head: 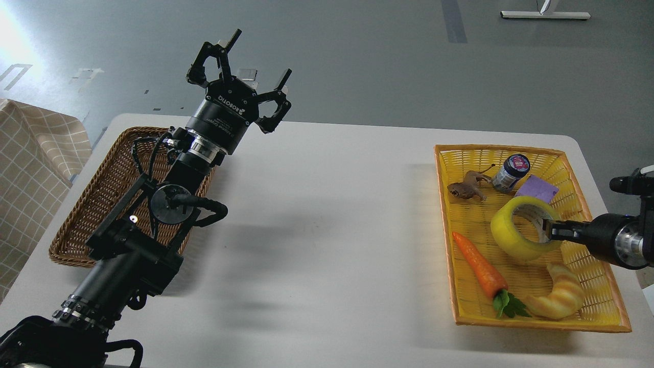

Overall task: Place and transfer tape with both arms
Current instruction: 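Lift the tape roll with the right gripper and carry it onto the table, then set the tape roll down on the table and open the right gripper, then withdraw the right gripper back above the yellow tray, then reach the left gripper to the tape roll and grasp it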

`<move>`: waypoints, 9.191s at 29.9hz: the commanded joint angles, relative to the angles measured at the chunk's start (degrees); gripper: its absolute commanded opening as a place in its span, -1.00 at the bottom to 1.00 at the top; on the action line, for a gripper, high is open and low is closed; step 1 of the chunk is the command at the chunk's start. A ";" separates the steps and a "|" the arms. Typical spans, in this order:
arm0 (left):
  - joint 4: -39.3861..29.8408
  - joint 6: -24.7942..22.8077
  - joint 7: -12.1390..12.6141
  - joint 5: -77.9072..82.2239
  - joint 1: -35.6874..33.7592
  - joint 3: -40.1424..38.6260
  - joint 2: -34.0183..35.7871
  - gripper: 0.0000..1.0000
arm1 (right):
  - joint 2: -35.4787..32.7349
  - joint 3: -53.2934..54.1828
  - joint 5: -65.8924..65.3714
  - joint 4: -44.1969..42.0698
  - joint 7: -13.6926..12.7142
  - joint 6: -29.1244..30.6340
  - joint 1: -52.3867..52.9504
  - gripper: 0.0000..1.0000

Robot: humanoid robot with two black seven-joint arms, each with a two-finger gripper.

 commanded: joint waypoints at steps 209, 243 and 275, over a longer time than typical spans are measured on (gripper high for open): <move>-12.21 6.82 3.42 84.68 -13.55 31.54 17.55 0.95 | 54.55 54.42 81.90 -11.36 -0.13 0.00 -12.64 1.00; -7.31 0.00 11.34 99.32 -22.17 48.86 11.85 0.95 | 54.55 54.16 81.28 -11.98 -0.13 0.00 -14.31 1.00; 3.43 0.40 9.68 99.14 -20.85 51.94 8.06 -1.00 | 54.55 54.07 81.28 -12.07 -0.04 0.00 -14.66 1.00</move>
